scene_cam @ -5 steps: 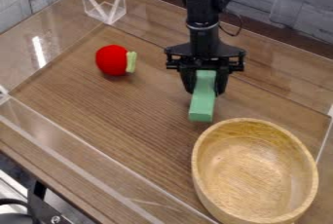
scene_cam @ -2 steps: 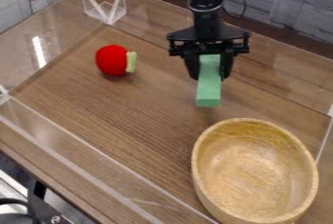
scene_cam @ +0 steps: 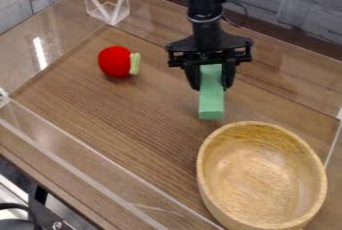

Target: Put the green stick in the brown bowl

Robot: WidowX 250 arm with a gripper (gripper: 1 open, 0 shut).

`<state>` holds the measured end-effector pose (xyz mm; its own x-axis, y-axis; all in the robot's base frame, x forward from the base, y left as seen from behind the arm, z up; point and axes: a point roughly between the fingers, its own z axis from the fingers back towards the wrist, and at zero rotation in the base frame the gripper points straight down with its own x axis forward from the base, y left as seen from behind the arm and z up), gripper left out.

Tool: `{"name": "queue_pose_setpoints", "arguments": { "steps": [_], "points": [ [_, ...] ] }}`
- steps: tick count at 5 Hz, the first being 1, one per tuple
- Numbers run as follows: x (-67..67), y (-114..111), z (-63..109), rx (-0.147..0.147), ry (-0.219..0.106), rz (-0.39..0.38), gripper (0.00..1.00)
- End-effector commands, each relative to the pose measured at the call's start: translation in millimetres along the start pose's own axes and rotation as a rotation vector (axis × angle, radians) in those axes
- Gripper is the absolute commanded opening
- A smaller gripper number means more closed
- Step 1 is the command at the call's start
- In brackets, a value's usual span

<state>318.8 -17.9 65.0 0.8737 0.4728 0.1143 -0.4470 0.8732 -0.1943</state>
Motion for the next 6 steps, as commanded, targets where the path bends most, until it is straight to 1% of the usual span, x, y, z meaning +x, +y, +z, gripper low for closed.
{"name": "queue_pose_setpoints", "arguments": {
  "steps": [1,2,3,4,5,6],
  "points": [
    [-14.6,-15,20.2,-0.048,-0.054,-0.026,0.00],
    [-38.4,-23,19.8,-0.059,-0.047,-0.052,0.00],
    [-55.5,-38,12.1,-0.050,-0.045,-0.026,0.00],
    [-81.7,-56,-4.7,-0.028,-0.022,-0.035,0.00],
    [-91.6,-55,-9.3,-0.001,-0.005,-0.042,0.00],
    [-83.7,-52,-9.6,0.019,-0.011,-0.035,0.00]
  ]
}}
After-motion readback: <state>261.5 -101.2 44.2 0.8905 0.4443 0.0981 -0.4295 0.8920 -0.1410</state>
